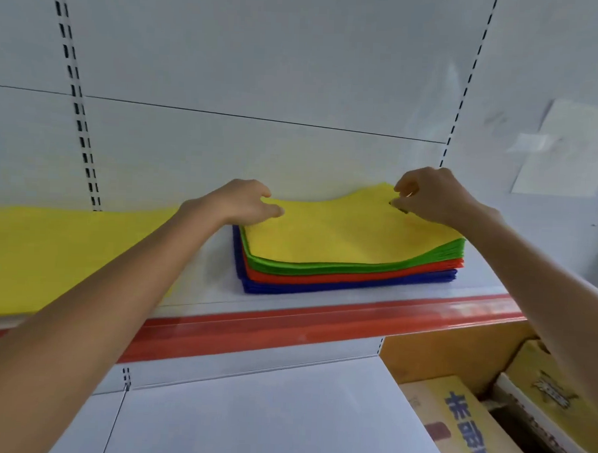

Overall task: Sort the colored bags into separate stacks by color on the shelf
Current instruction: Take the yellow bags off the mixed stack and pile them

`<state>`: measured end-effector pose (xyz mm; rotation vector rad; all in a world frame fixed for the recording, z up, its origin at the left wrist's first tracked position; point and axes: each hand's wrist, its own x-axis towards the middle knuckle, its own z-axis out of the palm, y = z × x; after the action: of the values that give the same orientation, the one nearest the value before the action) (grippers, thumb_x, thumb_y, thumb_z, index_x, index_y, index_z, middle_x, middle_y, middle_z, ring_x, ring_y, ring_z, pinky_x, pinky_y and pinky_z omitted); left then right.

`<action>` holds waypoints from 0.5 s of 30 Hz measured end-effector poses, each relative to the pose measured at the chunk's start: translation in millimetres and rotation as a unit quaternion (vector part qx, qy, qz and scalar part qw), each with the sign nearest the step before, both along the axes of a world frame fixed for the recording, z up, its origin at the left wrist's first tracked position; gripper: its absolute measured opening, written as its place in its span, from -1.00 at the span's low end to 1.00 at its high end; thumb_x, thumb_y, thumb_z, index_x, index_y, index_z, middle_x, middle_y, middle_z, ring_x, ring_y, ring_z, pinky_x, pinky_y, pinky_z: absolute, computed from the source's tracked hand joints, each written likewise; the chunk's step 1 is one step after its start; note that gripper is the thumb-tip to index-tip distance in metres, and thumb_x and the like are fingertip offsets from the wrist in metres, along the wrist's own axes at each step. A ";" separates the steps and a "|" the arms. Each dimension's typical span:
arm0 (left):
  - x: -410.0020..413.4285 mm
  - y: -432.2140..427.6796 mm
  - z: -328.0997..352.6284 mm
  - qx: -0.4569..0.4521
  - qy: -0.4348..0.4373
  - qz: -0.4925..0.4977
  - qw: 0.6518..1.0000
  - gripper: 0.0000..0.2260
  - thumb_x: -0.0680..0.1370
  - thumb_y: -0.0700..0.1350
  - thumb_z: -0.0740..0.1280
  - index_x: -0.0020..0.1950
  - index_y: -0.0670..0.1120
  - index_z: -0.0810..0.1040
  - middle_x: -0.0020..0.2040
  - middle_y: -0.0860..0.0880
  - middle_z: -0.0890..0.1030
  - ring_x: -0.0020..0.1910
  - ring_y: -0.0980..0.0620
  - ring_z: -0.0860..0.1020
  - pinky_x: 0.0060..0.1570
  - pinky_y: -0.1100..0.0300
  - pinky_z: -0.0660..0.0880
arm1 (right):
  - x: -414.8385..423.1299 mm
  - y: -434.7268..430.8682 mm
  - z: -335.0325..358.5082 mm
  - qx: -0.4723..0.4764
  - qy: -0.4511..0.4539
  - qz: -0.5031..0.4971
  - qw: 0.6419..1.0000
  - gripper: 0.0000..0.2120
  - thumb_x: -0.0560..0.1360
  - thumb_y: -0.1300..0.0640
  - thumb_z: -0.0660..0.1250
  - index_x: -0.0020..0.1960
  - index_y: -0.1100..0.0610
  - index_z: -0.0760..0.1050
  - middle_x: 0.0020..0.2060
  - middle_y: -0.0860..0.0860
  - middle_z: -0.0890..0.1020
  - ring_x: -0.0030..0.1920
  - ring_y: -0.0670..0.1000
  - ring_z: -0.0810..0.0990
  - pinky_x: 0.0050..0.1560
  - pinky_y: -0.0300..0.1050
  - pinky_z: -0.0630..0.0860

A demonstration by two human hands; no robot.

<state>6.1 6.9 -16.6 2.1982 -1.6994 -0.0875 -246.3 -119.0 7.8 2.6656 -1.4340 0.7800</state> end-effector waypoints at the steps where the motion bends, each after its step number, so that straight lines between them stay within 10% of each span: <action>1: -8.4 -10.8 -4.2 0.022 -0.009 0.011 1.000 -0.44 0.56 0.15 0.20 0.47 -0.11 0.24 0.47 -0.09 0.25 0.44 -0.07 0.23 0.34 0.13 0.22 | -11.8 -10.5 -0.9 0.001 0.007 -0.002 1.000 -0.69 0.46 0.11 0.39 0.18 0.18 0.54 0.08 0.10 0.60 0.10 0.10 0.53 0.14 -0.04 0.47; 15: -35.6 -42.2 -21.1 0.120 -0.048 0.095 0.987 -0.46 0.62 0.15 0.00 0.43 -0.21 0.28 0.40 -0.19 0.34 0.34 -0.13 0.34 0.22 0.13 0.30 | -34.0 -69.2 -8.6 0.007 0.032 -0.045 0.998 -0.66 0.47 0.01 0.33 0.14 0.22 0.54 0.05 0.15 0.59 0.03 0.17 0.55 0.00 0.00 0.52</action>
<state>-29.5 -35.4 -37.7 2.5705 -1.5884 -0.1466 -280.2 -188.2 -0.8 2.5897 -1.5365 0.6742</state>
